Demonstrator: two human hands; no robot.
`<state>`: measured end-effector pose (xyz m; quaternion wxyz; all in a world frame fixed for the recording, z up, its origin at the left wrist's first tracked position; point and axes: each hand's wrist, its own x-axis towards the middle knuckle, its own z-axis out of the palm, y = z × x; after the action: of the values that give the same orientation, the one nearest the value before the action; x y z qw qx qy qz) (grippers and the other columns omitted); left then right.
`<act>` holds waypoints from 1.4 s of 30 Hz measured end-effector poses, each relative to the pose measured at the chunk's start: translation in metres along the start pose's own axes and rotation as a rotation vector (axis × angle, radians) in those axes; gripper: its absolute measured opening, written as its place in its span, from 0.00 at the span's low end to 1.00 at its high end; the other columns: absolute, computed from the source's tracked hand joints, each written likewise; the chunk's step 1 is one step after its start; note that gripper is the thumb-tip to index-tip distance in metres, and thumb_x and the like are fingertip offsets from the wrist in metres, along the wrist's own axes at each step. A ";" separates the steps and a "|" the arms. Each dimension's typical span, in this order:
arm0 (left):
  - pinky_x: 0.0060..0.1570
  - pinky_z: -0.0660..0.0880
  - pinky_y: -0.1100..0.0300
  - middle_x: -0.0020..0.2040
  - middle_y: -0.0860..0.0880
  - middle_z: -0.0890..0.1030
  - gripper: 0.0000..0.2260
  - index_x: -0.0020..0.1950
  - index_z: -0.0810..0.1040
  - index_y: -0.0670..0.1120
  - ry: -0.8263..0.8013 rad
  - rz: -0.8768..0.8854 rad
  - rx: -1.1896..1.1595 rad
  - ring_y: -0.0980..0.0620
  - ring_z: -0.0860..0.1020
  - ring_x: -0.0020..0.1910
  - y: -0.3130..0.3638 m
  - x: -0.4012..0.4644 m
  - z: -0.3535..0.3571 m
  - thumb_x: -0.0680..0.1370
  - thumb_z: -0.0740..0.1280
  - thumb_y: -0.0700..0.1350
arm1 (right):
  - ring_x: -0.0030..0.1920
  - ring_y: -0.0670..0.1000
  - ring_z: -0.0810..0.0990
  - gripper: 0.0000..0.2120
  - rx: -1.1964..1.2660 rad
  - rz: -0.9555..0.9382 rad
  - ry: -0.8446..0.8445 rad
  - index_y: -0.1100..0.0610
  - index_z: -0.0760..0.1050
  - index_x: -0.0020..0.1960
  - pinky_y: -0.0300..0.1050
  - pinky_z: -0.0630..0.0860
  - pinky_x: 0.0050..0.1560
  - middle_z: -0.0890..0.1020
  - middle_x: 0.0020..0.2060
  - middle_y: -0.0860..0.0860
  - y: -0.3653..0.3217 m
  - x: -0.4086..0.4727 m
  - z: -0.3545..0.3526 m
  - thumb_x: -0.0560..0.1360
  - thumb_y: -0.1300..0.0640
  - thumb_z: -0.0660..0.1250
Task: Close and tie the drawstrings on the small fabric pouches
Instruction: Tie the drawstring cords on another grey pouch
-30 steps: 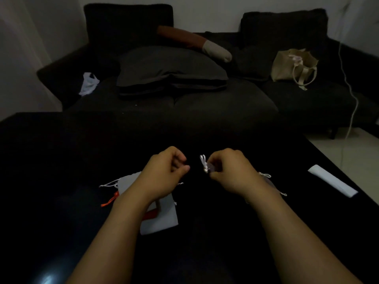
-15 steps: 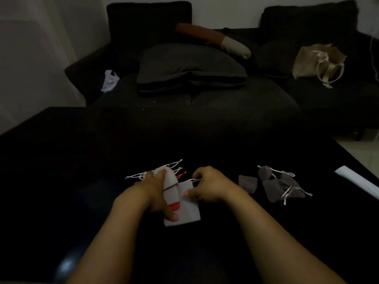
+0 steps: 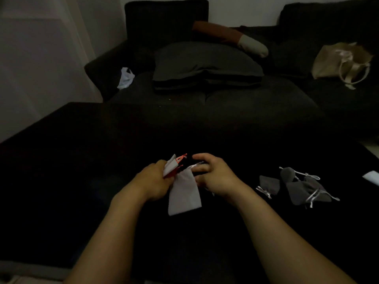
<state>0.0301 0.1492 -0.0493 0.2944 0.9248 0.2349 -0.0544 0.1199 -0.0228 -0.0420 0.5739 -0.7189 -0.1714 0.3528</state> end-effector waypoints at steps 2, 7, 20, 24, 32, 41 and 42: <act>0.64 0.73 0.48 0.66 0.46 0.75 0.31 0.72 0.67 0.51 -0.030 0.005 0.009 0.46 0.76 0.62 -0.001 -0.003 0.000 0.72 0.69 0.59 | 0.47 0.49 0.83 0.30 -0.245 -0.081 0.101 0.53 0.70 0.68 0.44 0.82 0.48 0.80 0.47 0.47 0.010 0.002 0.003 0.70 0.66 0.75; 0.73 0.64 0.45 0.80 0.49 0.48 0.63 0.80 0.43 0.54 -0.221 -0.050 0.127 0.44 0.57 0.77 0.012 -0.010 0.014 0.55 0.74 0.72 | 0.49 0.51 0.81 0.28 -0.627 -0.130 0.260 0.52 0.70 0.65 0.45 0.78 0.50 0.79 0.48 0.50 0.026 0.006 0.012 0.68 0.53 0.76; 0.75 0.58 0.43 0.81 0.50 0.51 0.54 0.79 0.51 0.56 -0.053 0.145 -0.051 0.46 0.51 0.79 0.056 -0.023 -0.005 0.61 0.74 0.70 | 0.36 0.48 0.82 0.32 -0.192 -0.427 0.355 0.53 0.73 0.65 0.39 0.81 0.42 0.82 0.38 0.52 -0.039 -0.044 -0.063 0.66 0.70 0.77; 0.48 0.79 0.61 0.55 0.47 0.85 0.15 0.60 0.81 0.49 -0.143 0.404 -0.940 0.53 0.83 0.53 0.117 -0.036 0.005 0.75 0.67 0.52 | 0.41 0.51 0.84 0.29 0.076 -0.480 0.264 0.56 0.74 0.63 0.41 0.82 0.46 0.83 0.40 0.55 -0.052 -0.069 -0.082 0.66 0.73 0.75; 0.39 0.78 0.65 0.44 0.45 0.87 0.06 0.51 0.83 0.44 0.187 0.408 -1.223 0.52 0.85 0.44 0.164 -0.025 0.031 0.78 0.67 0.38 | 0.34 0.45 0.81 0.09 0.062 -0.376 0.291 0.62 0.81 0.55 0.35 0.78 0.36 0.84 0.39 0.56 -0.052 -0.092 -0.124 0.75 0.64 0.69; 0.39 0.79 0.64 0.44 0.45 0.87 0.11 0.52 0.83 0.41 0.160 0.434 -1.078 0.52 0.85 0.43 0.184 -0.022 0.043 0.82 0.61 0.42 | 0.29 0.43 0.76 0.04 0.020 -0.425 0.414 0.63 0.83 0.44 0.33 0.75 0.31 0.81 0.31 0.52 -0.040 -0.095 -0.155 0.76 0.63 0.69; 0.37 0.79 0.64 0.41 0.45 0.86 0.10 0.51 0.83 0.41 0.148 0.422 -1.036 0.52 0.85 0.40 0.183 -0.023 0.042 0.82 0.62 0.41 | 0.29 0.43 0.76 0.05 0.005 -0.429 0.423 0.63 0.82 0.44 0.33 0.74 0.30 0.81 0.30 0.52 -0.039 -0.095 -0.157 0.76 0.63 0.69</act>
<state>0.0965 -0.0147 0.0167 0.6972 0.6878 0.0608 0.1930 0.1712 -0.1840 0.0388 0.6601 -0.7223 -0.1952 0.0662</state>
